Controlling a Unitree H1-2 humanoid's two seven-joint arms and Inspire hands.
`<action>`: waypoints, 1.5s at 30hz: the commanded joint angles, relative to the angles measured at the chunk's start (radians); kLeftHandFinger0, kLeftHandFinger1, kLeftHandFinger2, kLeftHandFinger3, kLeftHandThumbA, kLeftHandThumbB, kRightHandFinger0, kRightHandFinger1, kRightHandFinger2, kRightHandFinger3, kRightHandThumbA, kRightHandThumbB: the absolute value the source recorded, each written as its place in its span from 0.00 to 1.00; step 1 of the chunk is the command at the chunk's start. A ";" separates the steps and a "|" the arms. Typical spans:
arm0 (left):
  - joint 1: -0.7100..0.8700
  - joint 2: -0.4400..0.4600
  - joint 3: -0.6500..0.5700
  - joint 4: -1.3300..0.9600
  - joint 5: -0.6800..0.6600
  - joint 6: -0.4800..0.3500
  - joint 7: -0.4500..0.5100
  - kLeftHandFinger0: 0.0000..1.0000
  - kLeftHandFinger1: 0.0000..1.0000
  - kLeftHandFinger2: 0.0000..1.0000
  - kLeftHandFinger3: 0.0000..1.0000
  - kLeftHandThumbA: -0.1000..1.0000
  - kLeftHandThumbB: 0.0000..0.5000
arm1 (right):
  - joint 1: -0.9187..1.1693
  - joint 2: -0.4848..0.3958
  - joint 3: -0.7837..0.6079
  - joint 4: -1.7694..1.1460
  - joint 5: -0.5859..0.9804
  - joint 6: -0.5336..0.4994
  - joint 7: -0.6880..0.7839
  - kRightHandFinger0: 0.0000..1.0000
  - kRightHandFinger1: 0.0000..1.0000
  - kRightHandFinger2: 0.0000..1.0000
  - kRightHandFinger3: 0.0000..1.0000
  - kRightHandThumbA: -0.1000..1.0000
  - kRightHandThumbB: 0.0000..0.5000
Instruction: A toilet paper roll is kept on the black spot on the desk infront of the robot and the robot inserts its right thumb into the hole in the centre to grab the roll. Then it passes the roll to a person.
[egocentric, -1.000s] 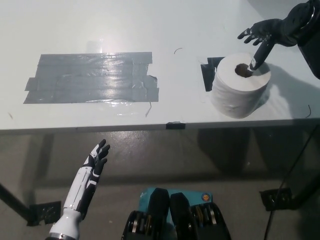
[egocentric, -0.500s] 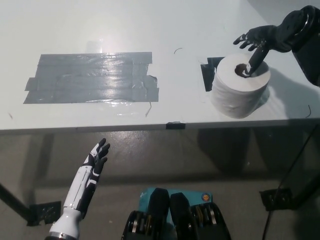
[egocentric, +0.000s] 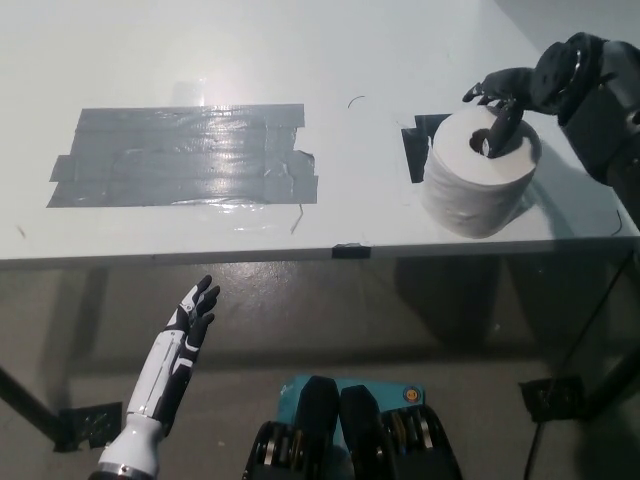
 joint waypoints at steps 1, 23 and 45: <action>-0.020 0.005 0.002 -0.036 -0.002 -0.020 -0.008 1.00 1.00 1.00 1.00 1.00 0.43 | -0.042 0.005 0.010 0.010 -0.035 -0.031 -0.073 1.00 1.00 1.00 1.00 0.92 0.64; -0.043 0.006 0.002 -0.035 -0.005 -0.029 -0.011 1.00 1.00 1.00 1.00 1.00 0.41 | 0.071 0.038 0.015 0.039 -0.066 -0.070 -0.276 0.07 0.25 0.34 0.70 0.00 0.36; -0.074 0.007 0.011 -0.012 -0.004 -0.021 -0.013 1.00 1.00 1.00 1.00 1.00 0.39 | 0.203 -0.016 -0.793 -0.025 0.520 -0.101 -0.304 0.04 0.60 1.00 1.00 0.00 0.36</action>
